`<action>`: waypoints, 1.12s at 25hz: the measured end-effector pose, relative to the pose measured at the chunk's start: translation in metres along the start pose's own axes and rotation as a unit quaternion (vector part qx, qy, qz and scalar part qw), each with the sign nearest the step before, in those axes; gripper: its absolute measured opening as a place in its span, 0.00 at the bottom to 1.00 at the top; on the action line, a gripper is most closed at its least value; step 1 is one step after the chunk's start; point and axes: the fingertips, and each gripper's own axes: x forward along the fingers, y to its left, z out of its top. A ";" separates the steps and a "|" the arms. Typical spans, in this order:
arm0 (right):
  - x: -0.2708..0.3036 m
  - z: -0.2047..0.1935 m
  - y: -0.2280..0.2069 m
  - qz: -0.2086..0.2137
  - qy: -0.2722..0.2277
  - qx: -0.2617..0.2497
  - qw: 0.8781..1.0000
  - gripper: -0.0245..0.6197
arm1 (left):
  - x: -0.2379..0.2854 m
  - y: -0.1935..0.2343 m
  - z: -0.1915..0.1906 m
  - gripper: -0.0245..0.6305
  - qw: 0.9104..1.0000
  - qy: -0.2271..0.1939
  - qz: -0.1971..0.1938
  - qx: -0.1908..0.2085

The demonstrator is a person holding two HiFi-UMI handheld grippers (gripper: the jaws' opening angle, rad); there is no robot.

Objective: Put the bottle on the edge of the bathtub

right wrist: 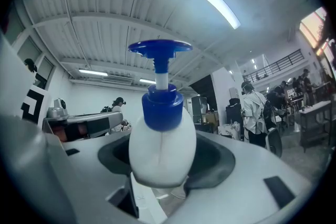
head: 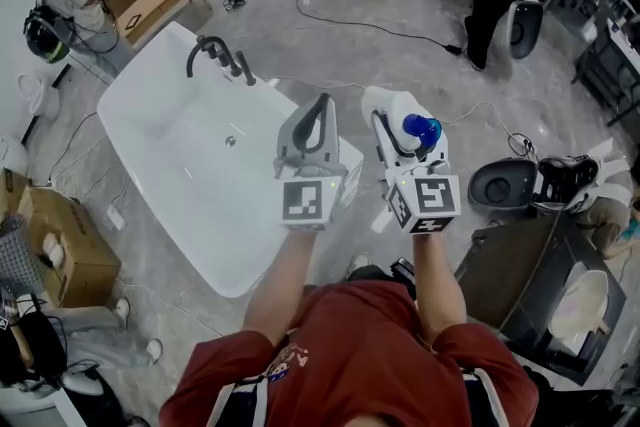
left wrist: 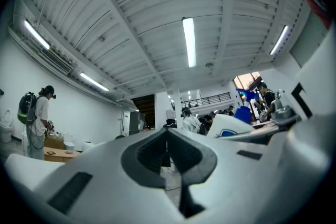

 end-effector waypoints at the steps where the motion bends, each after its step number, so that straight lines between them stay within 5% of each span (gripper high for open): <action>1: 0.002 0.000 -0.010 -0.001 0.000 0.001 1.000 0.46 | 0.008 -0.005 -0.001 0.06 1.000 -0.001 -0.001 -0.002; 12: 0.026 -0.021 -0.071 0.004 0.022 0.020 1.000 0.46 | 0.062 -0.032 -0.023 0.06 1.000 0.012 0.010 0.008; 28: 0.109 -0.030 -0.011 0.046 0.034 -0.002 0.998 0.46 | 0.069 0.067 -0.040 0.06 0.998 0.011 0.058 -0.002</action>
